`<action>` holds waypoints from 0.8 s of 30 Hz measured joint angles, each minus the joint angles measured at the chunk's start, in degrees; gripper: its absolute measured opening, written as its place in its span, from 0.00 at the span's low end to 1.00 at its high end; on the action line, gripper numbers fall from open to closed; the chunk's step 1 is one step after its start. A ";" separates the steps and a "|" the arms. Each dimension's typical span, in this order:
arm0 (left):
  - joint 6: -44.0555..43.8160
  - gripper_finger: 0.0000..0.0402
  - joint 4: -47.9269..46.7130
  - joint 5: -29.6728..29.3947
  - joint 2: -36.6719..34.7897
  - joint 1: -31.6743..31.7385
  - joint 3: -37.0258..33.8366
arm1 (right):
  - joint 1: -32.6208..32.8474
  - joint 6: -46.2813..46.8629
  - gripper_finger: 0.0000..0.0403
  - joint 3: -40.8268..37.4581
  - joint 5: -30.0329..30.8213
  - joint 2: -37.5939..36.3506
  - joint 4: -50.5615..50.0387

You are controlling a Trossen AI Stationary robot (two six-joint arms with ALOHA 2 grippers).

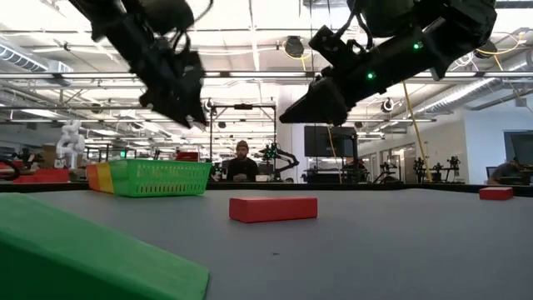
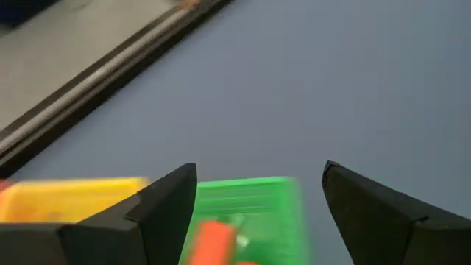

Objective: Sort & place blocks by color
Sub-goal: Put the red block into the orange basket

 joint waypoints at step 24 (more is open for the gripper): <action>9.59 0.73 16.62 5.91 0.19 -15.45 0.00 | 0.45 30.93 0.52 0.80 -21.91 -2.37 -38.53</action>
